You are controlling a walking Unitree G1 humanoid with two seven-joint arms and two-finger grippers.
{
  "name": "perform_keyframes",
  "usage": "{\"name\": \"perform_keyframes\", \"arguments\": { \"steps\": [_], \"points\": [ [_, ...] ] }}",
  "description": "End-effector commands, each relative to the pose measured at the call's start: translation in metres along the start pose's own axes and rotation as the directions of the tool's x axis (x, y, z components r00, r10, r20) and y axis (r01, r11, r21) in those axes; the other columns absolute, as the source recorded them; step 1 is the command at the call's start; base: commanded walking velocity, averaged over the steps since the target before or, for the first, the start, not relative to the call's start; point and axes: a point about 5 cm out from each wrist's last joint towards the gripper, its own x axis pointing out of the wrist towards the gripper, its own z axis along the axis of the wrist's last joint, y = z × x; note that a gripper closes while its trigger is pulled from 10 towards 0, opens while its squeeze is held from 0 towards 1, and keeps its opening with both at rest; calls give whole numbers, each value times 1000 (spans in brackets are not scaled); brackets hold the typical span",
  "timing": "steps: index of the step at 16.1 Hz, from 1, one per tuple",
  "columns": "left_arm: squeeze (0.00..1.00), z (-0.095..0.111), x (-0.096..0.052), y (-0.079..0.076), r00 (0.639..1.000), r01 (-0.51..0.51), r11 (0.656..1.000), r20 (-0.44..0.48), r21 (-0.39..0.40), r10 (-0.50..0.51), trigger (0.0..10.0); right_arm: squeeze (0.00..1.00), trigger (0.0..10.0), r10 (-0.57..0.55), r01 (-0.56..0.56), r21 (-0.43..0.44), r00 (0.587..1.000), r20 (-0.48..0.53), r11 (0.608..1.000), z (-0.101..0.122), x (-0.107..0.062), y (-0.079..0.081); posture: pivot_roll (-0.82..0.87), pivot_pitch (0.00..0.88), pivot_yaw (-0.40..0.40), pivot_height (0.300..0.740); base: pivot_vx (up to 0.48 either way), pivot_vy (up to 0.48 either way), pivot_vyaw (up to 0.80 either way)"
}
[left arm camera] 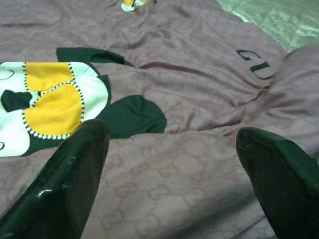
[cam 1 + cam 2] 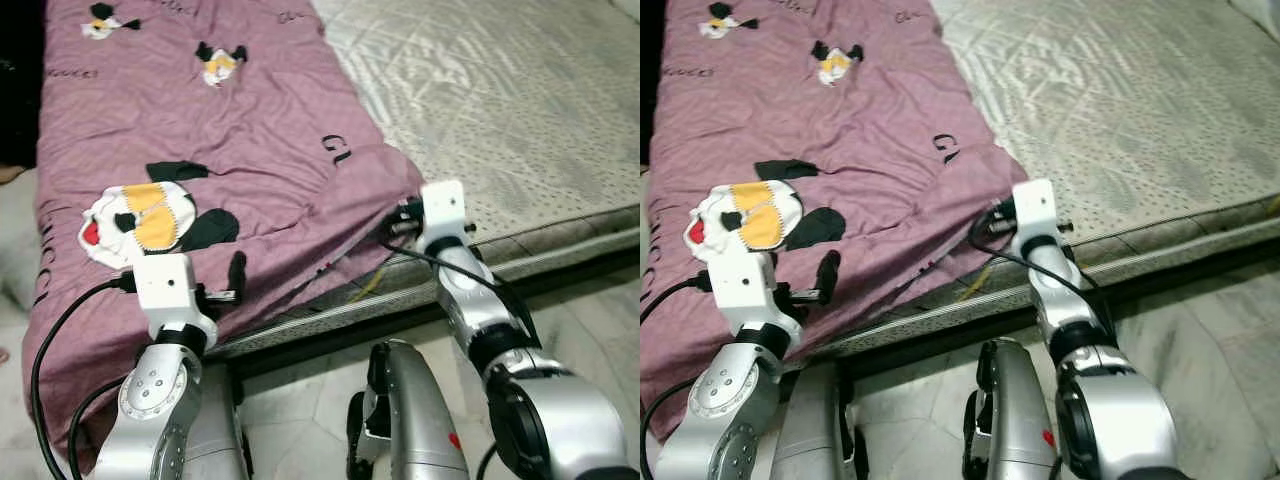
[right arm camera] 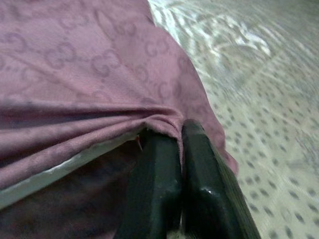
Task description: Clean up the room
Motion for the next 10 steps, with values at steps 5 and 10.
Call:
{"name": "perform_keyframes", "arguments": {
  "steps": [5,10],
  "points": [
    [0,-7,8,-1,1000,5,1000,4,-10,-5,10000,0,0,-107,106,17,994,27,994,-25,-43,-52,88,216,-30,551,0,0,0],
    [0,-12,14,-6,999,40,999,-1,-16,-40,10000,0,0,-66,68,-49,997,24,997,-29,-116,-51,24,222,-16,551,0,0,0]
  ]
}}
